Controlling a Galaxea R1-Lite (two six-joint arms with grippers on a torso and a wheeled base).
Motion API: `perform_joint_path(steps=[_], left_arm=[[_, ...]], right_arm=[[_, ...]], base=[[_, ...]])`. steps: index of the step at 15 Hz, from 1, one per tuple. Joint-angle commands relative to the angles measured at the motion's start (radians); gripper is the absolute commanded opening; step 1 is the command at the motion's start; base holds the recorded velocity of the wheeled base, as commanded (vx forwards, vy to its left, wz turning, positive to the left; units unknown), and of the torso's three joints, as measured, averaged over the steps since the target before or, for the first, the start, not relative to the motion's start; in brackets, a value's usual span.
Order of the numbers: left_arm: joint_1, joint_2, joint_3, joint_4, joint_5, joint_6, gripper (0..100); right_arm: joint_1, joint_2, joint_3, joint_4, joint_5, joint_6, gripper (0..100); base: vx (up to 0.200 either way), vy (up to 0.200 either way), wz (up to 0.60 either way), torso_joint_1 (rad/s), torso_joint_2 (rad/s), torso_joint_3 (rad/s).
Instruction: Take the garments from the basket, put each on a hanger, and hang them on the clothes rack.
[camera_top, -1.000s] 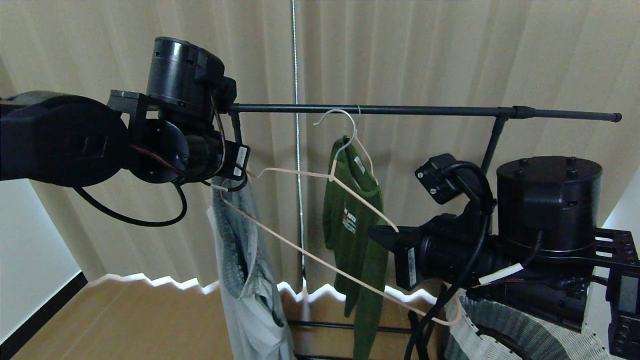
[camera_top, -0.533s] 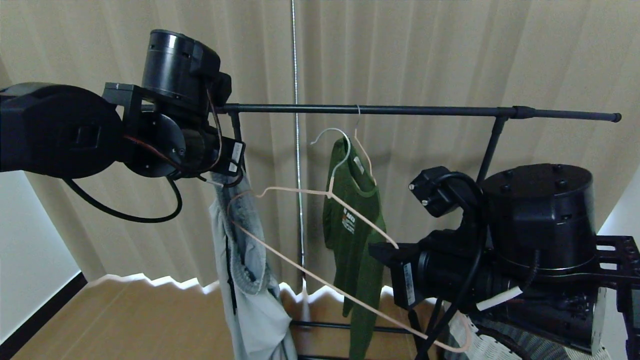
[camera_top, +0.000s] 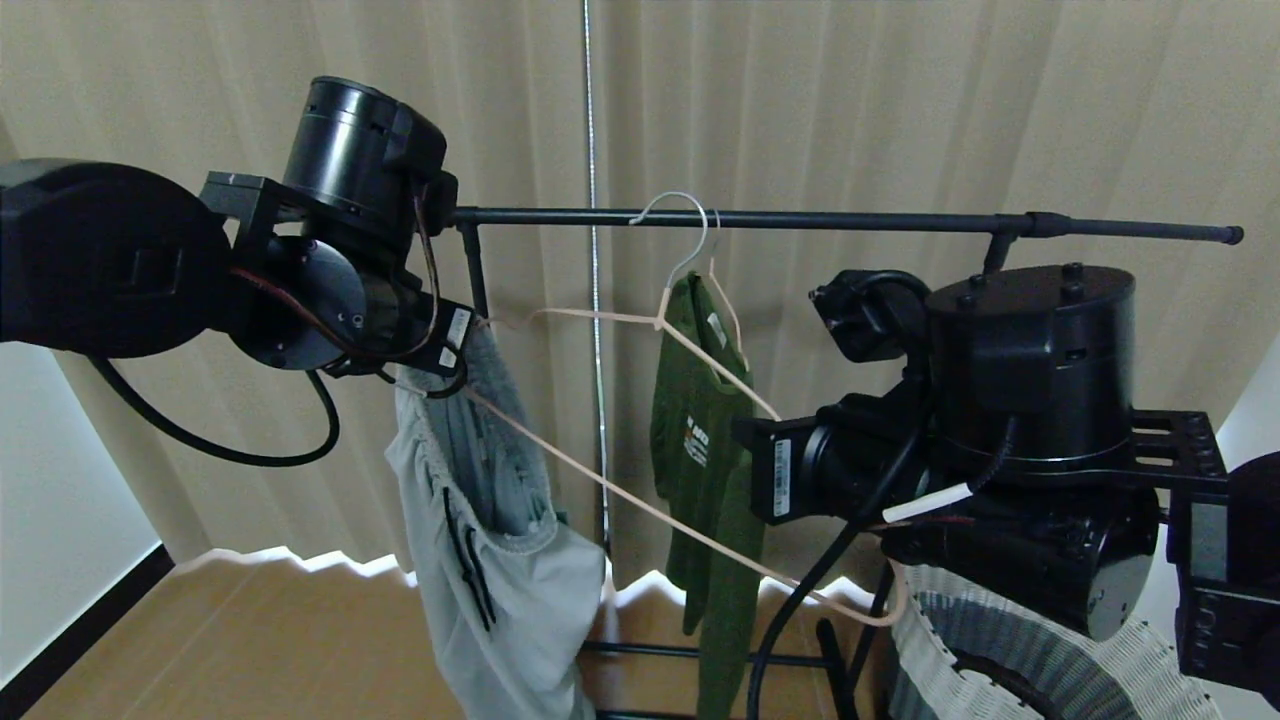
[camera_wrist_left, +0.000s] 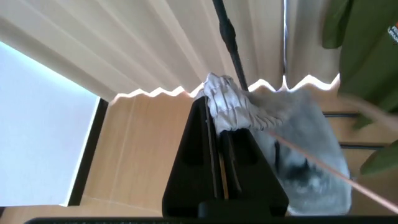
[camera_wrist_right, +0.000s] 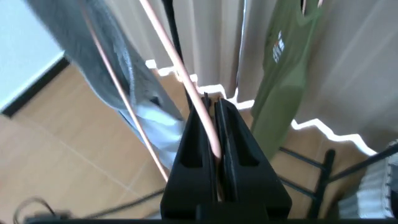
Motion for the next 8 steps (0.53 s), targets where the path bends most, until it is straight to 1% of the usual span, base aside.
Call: perform_joint_path(steps=[1, 3, 6, 8], left_arm=[[-0.001, -0.004, -0.008, -0.004, -0.001, -0.005, 0], [0.001, 0.002, -0.046, -0.001, 0.000, -0.038, 0], [0.004, 0.003, -0.060, 0.000, 0.000, -0.051, 0], [0.005, 0.003, -0.058, 0.000, 0.000, -0.051, 0]], right_arm=[[0.006, 0.017, 0.003, -0.018, 0.003, 0.003, 0], [0.034, 0.010, 0.026, -0.018, 0.005, 0.012, 0], [0.074, 0.017, 0.026, -0.024, -0.001, 0.044, 0], [0.080, 0.033, 0.032, -0.078, -0.004, 0.050, 0]], base=[[0.000, 0.000, 0.00, 0.000, 0.00, 0.000], [0.000, 0.000, 0.00, 0.000, 0.00, 0.000], [0.000, 0.000, 0.00, 0.000, 0.00, 0.000], [0.000, 0.000, 0.00, 0.000, 0.00, 0.000]])
